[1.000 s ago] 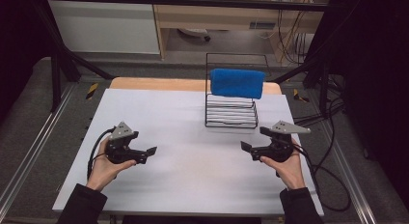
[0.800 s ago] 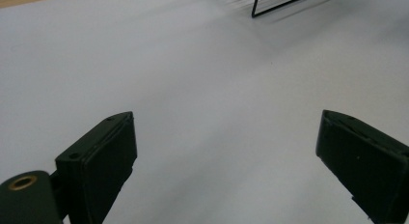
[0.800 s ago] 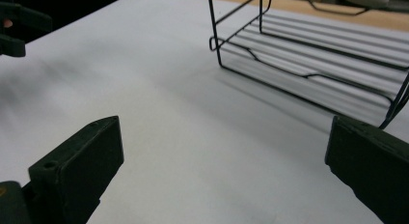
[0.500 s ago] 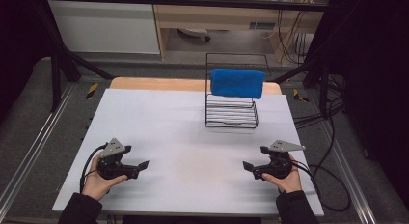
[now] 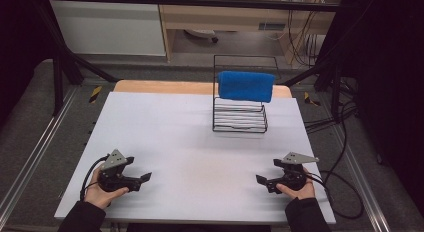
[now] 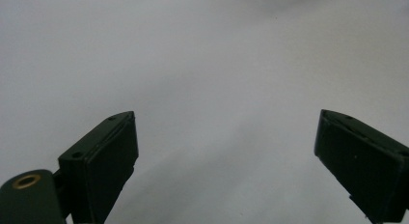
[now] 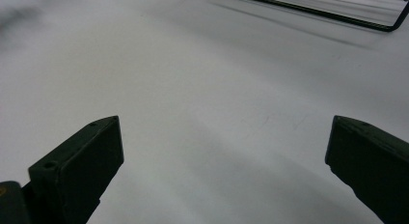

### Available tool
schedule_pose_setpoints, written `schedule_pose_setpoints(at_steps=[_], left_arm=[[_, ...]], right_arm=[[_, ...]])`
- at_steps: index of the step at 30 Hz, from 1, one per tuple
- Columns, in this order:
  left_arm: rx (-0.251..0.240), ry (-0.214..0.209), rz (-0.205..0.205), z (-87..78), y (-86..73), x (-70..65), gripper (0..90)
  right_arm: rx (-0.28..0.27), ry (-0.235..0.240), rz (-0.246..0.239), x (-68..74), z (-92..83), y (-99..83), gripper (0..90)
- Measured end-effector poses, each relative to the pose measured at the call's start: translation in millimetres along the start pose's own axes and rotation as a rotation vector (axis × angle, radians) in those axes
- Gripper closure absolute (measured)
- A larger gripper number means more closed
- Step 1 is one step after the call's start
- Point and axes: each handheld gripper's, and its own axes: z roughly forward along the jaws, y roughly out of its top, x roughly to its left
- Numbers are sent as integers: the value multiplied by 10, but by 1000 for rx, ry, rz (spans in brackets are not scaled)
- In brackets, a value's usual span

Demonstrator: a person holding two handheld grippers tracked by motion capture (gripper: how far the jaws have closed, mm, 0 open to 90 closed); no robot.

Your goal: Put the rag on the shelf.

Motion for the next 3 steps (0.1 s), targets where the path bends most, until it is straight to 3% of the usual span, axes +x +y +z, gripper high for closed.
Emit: schedule_pose_setpoints(at_steps=[3], left_arm=[[7, -1, 2, 8, -9, 0, 83]], right_arm=[[4, 3, 4, 6, 5, -3, 7]])
